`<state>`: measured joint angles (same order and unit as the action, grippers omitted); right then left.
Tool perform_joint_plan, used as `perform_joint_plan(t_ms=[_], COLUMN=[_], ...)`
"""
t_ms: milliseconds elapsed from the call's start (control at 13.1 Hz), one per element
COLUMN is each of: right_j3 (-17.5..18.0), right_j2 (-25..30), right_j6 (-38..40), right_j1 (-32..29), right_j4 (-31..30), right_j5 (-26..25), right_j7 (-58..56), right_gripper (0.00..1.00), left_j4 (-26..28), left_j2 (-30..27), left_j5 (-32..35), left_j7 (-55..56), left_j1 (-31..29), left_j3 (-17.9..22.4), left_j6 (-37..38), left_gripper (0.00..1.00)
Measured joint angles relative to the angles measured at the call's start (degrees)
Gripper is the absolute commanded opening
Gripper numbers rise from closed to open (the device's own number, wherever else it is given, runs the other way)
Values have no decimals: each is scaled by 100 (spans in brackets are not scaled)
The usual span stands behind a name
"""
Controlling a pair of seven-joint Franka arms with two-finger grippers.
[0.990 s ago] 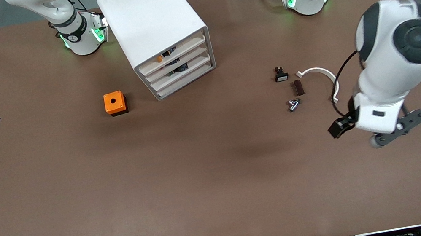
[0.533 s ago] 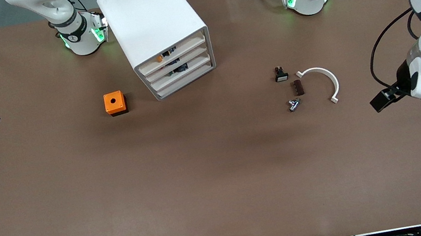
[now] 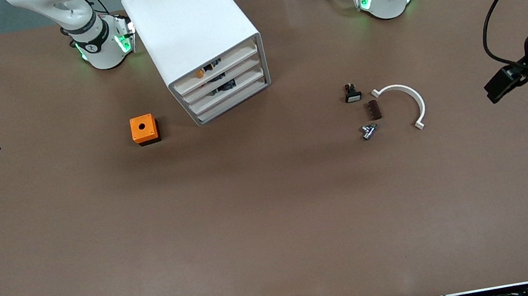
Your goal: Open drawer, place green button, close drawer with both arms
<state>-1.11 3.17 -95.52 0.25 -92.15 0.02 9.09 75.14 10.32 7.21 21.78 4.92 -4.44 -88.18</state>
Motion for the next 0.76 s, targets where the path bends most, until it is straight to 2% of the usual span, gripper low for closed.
perform_joint_plan(t_ms=[305,762], right_j3=[0,0], right_j2=[0,0], right_j6=[0,-2], right_j1=[0,0], right_j4=[0,-3], right_j5=[0,0], right_j7=[-7,-21], right_gripper=[100,100], left_j4=[201,1291], left_j2=[-286,-1205], left_j5=[-113,-523], left_j7=[-326,-625], left_j1=[-6,-231], left_j3=[0,10], left_j6=[300,281], left_gripper=[100,100])
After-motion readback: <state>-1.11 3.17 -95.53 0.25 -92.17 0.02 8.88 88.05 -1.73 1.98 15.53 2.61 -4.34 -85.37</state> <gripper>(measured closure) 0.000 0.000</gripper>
